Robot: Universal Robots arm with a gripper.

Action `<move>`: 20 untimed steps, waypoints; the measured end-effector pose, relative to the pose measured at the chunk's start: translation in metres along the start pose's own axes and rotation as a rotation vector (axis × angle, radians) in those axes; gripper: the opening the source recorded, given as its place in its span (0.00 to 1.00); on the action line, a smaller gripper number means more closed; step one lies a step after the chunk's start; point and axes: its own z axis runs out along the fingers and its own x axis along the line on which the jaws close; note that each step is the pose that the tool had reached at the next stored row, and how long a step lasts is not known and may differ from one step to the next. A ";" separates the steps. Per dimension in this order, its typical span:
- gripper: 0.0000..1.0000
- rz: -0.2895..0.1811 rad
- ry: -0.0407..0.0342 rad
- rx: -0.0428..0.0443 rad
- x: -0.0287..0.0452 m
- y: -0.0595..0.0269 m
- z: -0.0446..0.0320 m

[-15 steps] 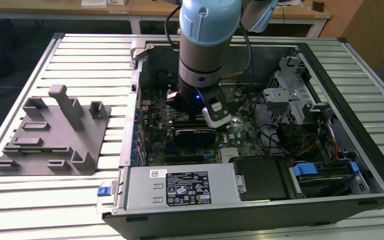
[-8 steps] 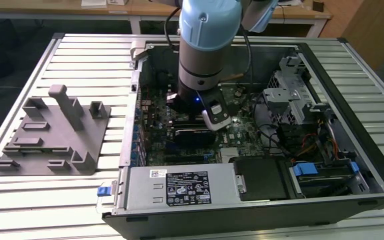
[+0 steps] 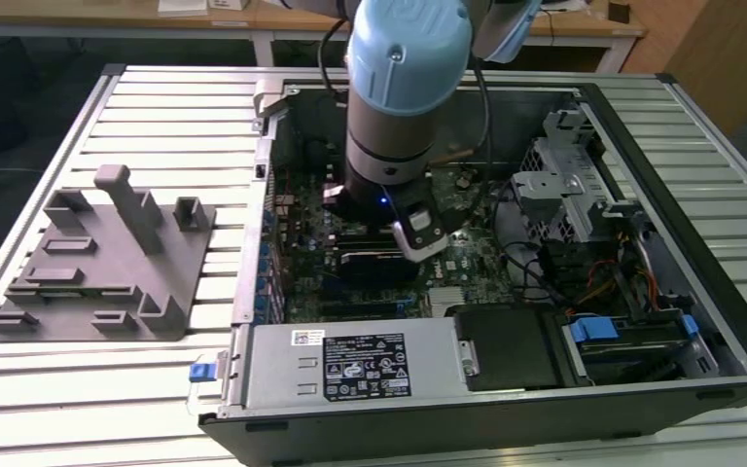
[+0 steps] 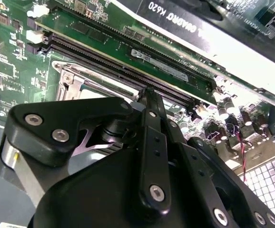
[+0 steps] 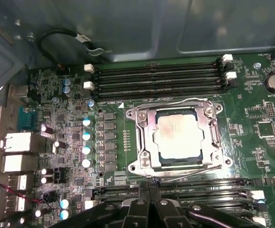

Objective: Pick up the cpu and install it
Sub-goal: 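Install the second cpu locking lever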

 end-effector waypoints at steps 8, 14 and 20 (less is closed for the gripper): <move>0.11 -0.001 0.0035 -0.0416 0.0038 -0.0023 0.0060; 0.11 -0.001 0.0041 -0.0478 0.0041 -0.0037 0.0101; 0.11 -0.001 0.0046 -0.0545 0.0069 -0.0047 0.0129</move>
